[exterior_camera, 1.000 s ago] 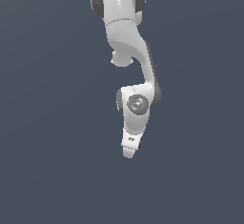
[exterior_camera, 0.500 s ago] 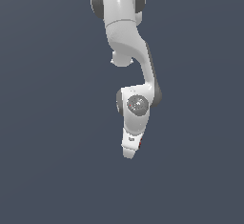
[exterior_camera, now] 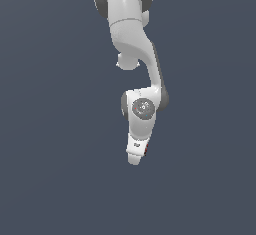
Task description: Pick up the object and move it to a goal position.
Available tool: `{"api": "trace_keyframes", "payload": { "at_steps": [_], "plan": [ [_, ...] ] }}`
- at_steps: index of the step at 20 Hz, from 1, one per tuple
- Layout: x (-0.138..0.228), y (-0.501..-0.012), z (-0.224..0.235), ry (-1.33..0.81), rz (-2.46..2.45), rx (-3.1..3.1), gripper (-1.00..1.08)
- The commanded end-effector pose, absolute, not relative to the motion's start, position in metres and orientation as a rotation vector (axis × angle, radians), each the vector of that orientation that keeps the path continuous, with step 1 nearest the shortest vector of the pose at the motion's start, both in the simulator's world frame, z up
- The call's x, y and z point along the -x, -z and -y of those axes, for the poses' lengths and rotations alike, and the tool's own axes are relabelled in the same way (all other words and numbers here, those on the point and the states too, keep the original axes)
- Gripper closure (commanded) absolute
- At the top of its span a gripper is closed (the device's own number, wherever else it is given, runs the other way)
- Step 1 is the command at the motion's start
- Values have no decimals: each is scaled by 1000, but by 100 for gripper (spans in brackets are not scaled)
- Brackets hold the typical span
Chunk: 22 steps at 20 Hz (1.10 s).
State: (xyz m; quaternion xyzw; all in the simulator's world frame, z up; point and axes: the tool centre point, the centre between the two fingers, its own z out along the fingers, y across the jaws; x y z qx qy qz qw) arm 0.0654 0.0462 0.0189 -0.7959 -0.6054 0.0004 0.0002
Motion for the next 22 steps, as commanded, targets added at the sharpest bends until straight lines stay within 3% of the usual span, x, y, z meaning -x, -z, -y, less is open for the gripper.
{"api": "trace_keyframes", "payload": {
  "at_steps": [1, 11, 22],
  "plan": [
    [-62, -23, -42, -1, 1901, 2501, 108],
    [-32, -55, -3, -1, 1901, 2502, 108],
    [31, -123, 77, -3, 1902, 2503, 108]
  ]
}}
